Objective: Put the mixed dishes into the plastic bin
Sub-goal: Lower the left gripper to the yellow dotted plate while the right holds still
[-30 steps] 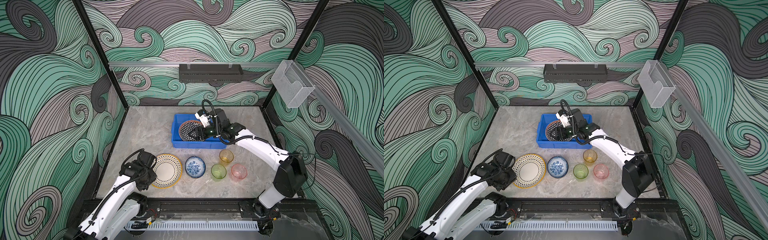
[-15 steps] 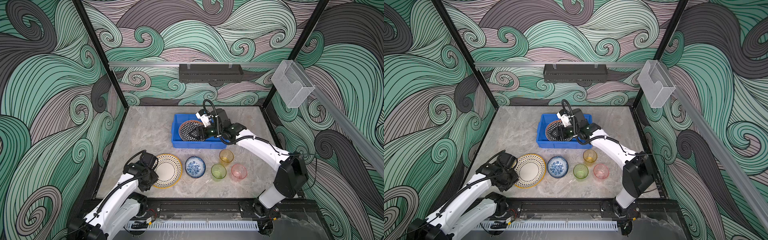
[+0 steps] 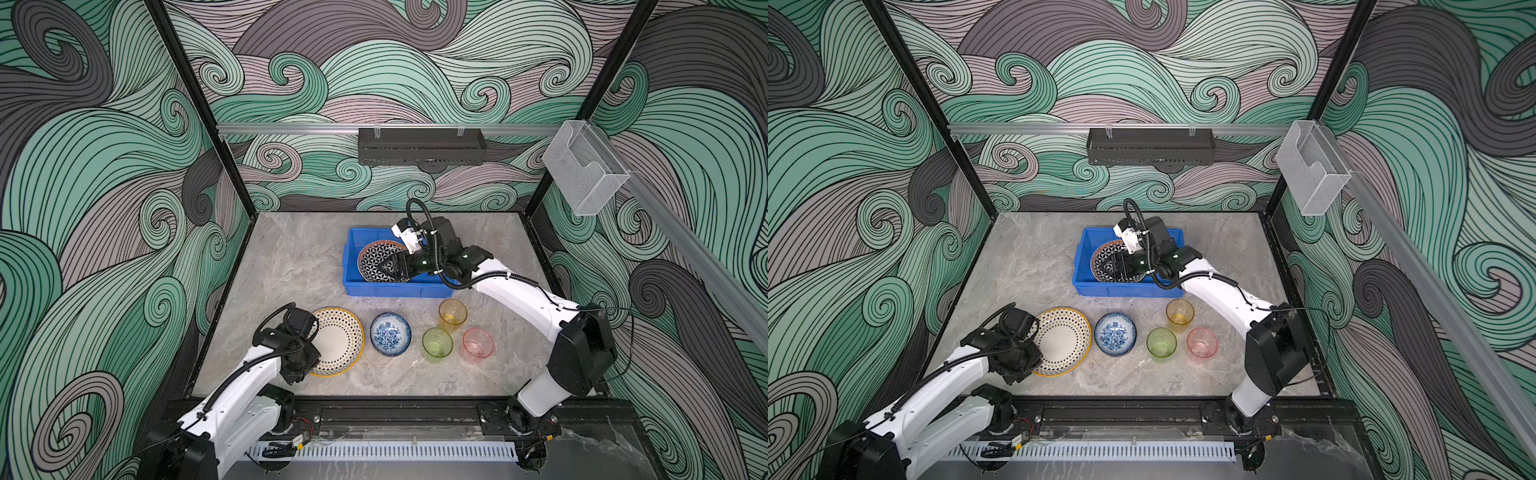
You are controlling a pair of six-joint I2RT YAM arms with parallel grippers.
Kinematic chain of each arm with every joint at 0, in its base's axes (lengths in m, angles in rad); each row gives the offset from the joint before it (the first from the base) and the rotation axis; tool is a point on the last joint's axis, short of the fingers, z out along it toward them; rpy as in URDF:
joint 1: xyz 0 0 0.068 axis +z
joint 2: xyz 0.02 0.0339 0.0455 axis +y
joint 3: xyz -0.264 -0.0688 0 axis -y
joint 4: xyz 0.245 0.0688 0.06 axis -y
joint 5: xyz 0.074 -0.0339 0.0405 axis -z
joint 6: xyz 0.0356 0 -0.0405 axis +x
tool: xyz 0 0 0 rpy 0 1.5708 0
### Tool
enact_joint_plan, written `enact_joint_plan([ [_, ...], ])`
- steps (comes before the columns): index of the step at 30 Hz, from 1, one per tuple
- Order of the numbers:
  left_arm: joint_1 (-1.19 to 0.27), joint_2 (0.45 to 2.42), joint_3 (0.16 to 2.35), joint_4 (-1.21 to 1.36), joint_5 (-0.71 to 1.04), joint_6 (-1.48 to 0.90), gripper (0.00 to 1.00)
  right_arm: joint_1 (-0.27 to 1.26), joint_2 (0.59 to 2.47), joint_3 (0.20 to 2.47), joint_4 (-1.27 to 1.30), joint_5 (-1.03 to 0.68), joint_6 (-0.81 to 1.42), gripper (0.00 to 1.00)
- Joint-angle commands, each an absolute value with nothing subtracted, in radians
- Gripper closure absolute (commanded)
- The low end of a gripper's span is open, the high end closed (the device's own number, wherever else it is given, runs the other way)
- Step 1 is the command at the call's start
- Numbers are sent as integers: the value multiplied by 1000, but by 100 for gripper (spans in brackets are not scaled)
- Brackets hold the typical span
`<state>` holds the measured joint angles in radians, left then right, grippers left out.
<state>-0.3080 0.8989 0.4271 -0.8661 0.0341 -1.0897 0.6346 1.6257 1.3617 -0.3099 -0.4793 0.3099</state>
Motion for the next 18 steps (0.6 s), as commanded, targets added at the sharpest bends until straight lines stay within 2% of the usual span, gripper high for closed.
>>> enact_joint_plan([
  [1, -301, 887, 411, -851, 26, -1101, 68, 630, 1618, 1361, -299, -500, 318, 26],
  [18, -301, 855, 389, -850, -2, -1104, 93, 630, 1638, 1380, -307, -514, 327, 28],
])
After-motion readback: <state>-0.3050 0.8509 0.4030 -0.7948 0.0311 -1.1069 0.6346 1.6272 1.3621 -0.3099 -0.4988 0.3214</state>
